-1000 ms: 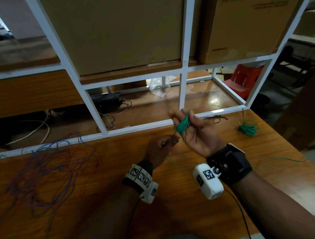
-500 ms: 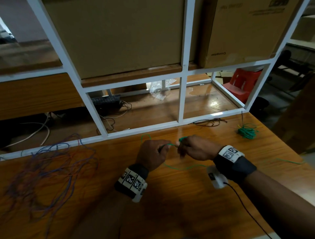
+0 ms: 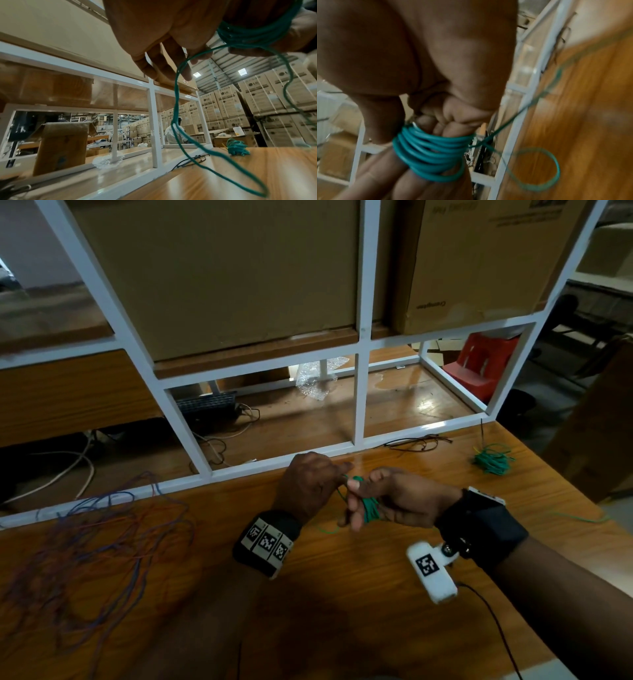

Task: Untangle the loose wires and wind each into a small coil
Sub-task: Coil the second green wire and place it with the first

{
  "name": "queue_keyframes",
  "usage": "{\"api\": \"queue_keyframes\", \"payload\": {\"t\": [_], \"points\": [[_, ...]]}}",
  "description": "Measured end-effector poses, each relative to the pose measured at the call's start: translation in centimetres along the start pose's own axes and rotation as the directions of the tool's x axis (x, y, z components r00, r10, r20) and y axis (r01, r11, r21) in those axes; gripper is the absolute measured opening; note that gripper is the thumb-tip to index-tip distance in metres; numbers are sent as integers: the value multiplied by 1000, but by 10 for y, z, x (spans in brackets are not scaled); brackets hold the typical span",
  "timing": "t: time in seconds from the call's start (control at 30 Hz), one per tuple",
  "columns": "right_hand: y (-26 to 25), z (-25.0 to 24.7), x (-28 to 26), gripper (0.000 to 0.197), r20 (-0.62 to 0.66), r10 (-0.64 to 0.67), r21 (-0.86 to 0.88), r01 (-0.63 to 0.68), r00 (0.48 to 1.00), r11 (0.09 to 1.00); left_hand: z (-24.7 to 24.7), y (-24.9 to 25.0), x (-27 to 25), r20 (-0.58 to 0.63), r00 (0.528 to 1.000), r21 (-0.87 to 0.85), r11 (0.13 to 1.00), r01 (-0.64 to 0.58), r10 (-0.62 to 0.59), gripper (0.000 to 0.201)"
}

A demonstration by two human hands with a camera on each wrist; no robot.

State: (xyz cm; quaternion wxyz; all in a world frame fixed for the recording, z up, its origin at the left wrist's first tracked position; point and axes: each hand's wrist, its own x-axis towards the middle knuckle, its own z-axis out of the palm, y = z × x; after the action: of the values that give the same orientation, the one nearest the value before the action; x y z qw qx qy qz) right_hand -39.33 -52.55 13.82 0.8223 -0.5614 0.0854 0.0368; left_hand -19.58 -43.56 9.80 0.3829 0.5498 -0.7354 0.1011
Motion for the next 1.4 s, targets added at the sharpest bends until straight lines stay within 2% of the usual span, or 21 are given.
{"api": "queue_keyframes", "payload": {"t": [0.07, 0.13, 0.17, 0.23, 0.3, 0.37, 0.4, 0.47, 0.5, 0.53, 0.57, 0.6, 0.63, 0.7, 0.73, 0.8, 0.87, 0.97, 1.1, 1.23, 1.4], "points": [[-1, 3, 2, 33, 87, -111, 273, 84, 990, 958, 4, 0, -1, -16, 999, -81, 995, 50, -51, 39], [-4, 9, 5, 34, 79, -213, 460, 154, 974, 875, 8, 1, -5, 8, 994, -174, 978, 111, -111, 31], [-8, 14, 7, 36, 28, -258, 533, 204, 966, 822, 9, 4, -8, 21, 987, -179, 971, 158, -157, 27], [-15, 20, 9, 38, -184, -332, 600, 373, 925, 708, 15, 6, -15, 14, 970, -95, 966, 241, -241, 27], [-24, 20, 12, 34, -420, -363, 572, 554, 832, 605, 22, 4, -27, 25, 931, -43, 930, 366, -365, 26], [-28, 15, 19, 30, -603, -354, 484, 680, 715, 550, 25, 2, -37, 68, 874, -99, 869, 485, -480, 23], [-26, 10, 23, 30, -664, -351, 407, 712, 661, 572, 27, 1, -40, 102, 859, -120, 851, 511, -501, 24], [-19, 3, 30, 34, -736, -388, 156, 697, 554, 700, 27, 4, -43, 179, 852, -121, 848, 516, -492, 24], [-15, -1, 32, 35, -748, -442, -42, 629, 496, 776, 27, 7, -43, 205, 854, -139, 849, 510, -479, 23], [-9, -6, 34, 36, -735, -519, -292, 488, 437, 823, 27, 8, -44, 227, 857, -184, 843, 505, -463, 22], [-4, -12, 34, 36, -680, -611, -543, 282, 405, 791, 27, 9, -43, 239, 856, -228, 830, 509, -459, 19], [0, -19, 34, 35, -595, -685, -737, 55, 419, 674, 26, 10, -43, 238, 856, -269, 816, 512, -458, 17], [4, -25, 33, 33, -506, -720, -849, -130, 475, 511, 24, 11, -42, 233, 854, -276, 810, 517, -465, 16], [9, -34, 31, 25, -383, -641, -920, -342, 665, 194, 20, 11, -38, 210, 859, -240, 827, 508, -466, 14], [10, -35, 29, 20, -382, -532, -913, -400, 756, 88, 17, 9, -37, 207, 857, -206, 836, 509, -471, 14], [13, -36, 22, 14, -419, -289, -904, -426, 861, 42, 11, 3, -37, 226, 832, -120, 833, 540, -507, 16], [14, -36, 14, 12, -405, -152, -914, -399, 901, 73, 8, -4, -41, 250, 794, -48, 812, 582, -554, 18], [15, -33, 9, 21, -365, -162, -930, -349, 917, 117, 7, -9, -48, 277, 759, 1, 790, 613, -589, 19], [16, -41, 9, 28, -396, -363, -918, -363, 844, 158, 5, -16, -55, 266, 710, 73, 748, 659, -652, 21], [11, -56, -7, 12, -423, -503, -898, -423, 754, 122, -7, -35, -72, 196, 560, 200, 592, 781, -805, 24], [15, -52, -12, 28, -426, -512, -903, -389, 746, 185, -14, -48, -87, 199, 430, 201, 466, 862, -881, 24]]}}
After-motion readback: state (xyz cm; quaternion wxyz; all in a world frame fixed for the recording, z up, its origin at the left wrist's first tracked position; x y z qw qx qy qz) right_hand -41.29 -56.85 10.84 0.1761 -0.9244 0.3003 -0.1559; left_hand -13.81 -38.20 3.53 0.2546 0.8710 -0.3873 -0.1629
